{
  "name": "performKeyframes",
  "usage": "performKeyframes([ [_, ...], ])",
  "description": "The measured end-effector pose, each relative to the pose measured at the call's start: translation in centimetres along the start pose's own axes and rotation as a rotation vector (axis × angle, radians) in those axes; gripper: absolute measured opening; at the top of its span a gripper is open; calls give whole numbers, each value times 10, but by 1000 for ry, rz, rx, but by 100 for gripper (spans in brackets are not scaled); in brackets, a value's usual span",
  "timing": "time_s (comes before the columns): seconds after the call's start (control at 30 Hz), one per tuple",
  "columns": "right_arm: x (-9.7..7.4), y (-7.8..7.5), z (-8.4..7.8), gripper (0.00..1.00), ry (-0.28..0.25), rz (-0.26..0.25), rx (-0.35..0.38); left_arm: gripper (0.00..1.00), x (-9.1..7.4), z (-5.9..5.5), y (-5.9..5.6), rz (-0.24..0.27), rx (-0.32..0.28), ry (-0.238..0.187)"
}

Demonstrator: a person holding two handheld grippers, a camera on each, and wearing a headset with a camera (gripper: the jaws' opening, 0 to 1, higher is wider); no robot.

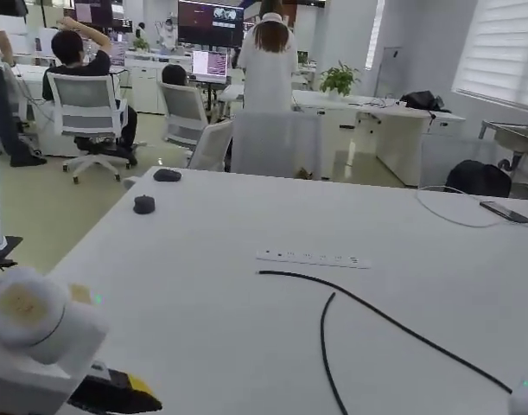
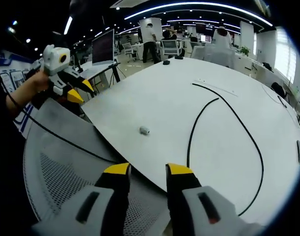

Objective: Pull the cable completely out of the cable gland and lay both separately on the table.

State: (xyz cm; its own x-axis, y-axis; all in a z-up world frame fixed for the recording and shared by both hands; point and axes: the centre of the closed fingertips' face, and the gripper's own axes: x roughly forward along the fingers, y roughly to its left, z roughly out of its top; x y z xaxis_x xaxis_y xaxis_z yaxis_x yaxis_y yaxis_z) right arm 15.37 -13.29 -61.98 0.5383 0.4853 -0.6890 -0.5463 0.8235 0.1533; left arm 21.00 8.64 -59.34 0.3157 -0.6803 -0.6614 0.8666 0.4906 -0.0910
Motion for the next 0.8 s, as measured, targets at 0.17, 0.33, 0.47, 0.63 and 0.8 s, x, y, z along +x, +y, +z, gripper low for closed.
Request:
performKeyframes([
  [0.17,-1,1,-1,30,-9,-3,27,30,-7,-5,11,84,-123,-78],
  [0.33,3,-3,-1,32,-18,-34,58,29,-7,-20,23,157,-165,-71],
  [0.47,5,-9,-7,32,-9,-57,74,29,-8,-33,33,222,-135,-33],
  [0.63,7,-8,-18,33,8,-56,88,29,-7,-49,37,241,-178,-25],
  [0.8,11,-4,-22,33,24,-49,88,28,-6,-53,37,241,-201,-31],
])
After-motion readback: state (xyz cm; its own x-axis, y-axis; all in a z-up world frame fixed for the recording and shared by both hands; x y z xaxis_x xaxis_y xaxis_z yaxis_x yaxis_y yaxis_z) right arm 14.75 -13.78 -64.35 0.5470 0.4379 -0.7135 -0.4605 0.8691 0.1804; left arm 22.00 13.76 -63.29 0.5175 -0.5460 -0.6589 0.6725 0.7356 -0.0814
